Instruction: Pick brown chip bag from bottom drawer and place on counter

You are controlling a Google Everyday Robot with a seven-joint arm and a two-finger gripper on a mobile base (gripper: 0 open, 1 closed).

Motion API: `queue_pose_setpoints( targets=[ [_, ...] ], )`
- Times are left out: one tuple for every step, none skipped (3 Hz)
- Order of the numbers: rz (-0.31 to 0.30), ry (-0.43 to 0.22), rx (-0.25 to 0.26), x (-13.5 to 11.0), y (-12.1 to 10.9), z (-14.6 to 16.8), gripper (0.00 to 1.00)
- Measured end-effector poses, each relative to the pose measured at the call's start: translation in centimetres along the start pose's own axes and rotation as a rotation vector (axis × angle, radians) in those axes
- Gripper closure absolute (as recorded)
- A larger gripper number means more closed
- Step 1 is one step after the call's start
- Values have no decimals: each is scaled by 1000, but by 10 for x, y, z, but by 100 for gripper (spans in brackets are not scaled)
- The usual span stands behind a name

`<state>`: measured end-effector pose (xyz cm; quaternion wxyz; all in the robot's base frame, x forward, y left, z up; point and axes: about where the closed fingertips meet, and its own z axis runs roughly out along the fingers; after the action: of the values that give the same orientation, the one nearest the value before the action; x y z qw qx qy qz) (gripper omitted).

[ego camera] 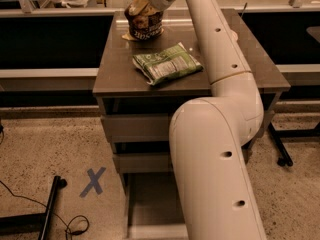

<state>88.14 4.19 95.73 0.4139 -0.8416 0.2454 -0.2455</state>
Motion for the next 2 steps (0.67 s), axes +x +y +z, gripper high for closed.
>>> queue_pose_setpoints(
  targets=[
    [8,3,7,1,0,1,4],
    [21,26,11,8,-7,-24,0]
  ],
)
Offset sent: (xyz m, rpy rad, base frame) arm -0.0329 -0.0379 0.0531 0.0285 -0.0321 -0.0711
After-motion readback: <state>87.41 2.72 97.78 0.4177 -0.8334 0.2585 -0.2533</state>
